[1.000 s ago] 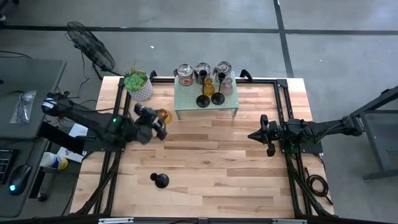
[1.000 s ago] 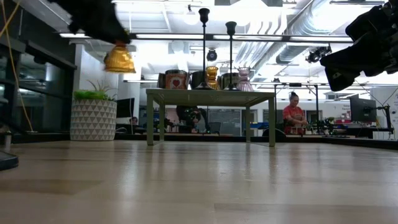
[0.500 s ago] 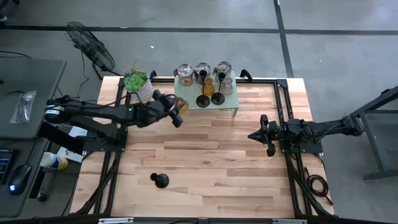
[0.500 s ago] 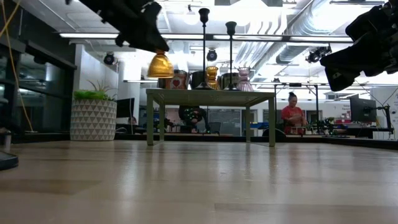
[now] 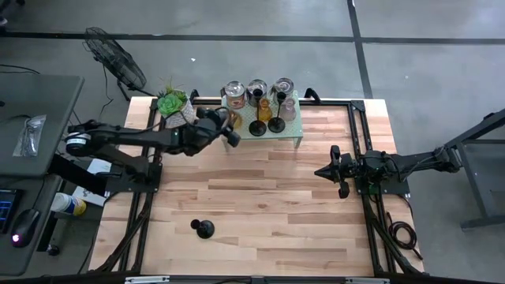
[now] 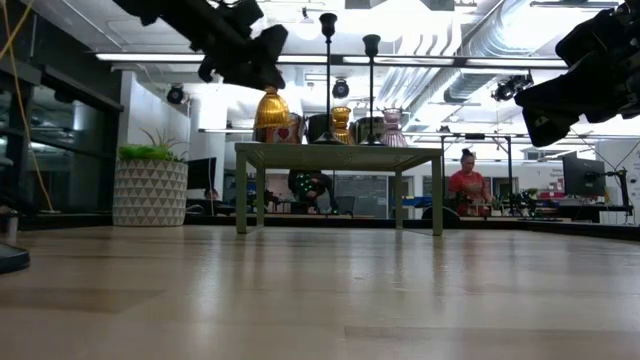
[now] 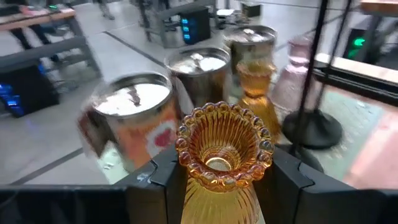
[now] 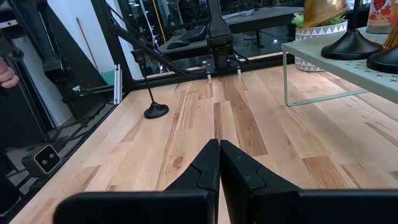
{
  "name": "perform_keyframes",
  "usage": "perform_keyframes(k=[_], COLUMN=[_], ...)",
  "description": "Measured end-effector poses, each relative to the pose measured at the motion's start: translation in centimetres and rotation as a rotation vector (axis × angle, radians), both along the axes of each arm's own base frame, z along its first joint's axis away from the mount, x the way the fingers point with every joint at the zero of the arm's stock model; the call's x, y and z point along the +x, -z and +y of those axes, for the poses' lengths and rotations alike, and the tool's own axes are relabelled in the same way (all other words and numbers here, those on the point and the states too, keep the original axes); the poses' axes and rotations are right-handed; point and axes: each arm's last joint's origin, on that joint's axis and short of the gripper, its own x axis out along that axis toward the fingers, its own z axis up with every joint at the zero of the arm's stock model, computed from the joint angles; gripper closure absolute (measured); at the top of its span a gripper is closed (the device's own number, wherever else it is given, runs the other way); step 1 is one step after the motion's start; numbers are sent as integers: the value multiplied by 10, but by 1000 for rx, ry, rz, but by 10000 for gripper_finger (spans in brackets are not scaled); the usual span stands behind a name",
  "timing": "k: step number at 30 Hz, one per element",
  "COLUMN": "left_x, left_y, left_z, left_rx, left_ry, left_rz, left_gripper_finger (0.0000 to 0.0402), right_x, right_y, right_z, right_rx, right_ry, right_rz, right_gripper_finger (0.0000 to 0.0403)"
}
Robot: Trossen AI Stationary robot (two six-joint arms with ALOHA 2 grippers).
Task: Pick & Place candle stick holders
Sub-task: Put the orange glass candle holder on the shelf
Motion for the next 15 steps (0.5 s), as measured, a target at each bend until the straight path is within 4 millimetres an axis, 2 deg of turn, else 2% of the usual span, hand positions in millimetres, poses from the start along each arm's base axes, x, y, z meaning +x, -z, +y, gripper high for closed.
perform_keyframes(k=[6,15], left_x=[16,39], left_y=[-8,-9], left_z=[14,18], left_rx=[-8,-4], left_ry=[-61,-110], left_rz=[57,72], left_gripper_finger=[255,255], right_x=[0,0], right_y=[0,0], right_z=[0,0], right_rx=[0,-1], right_ry=[0,0], right_rz=[0,6], right_gripper_finger=[400,400])
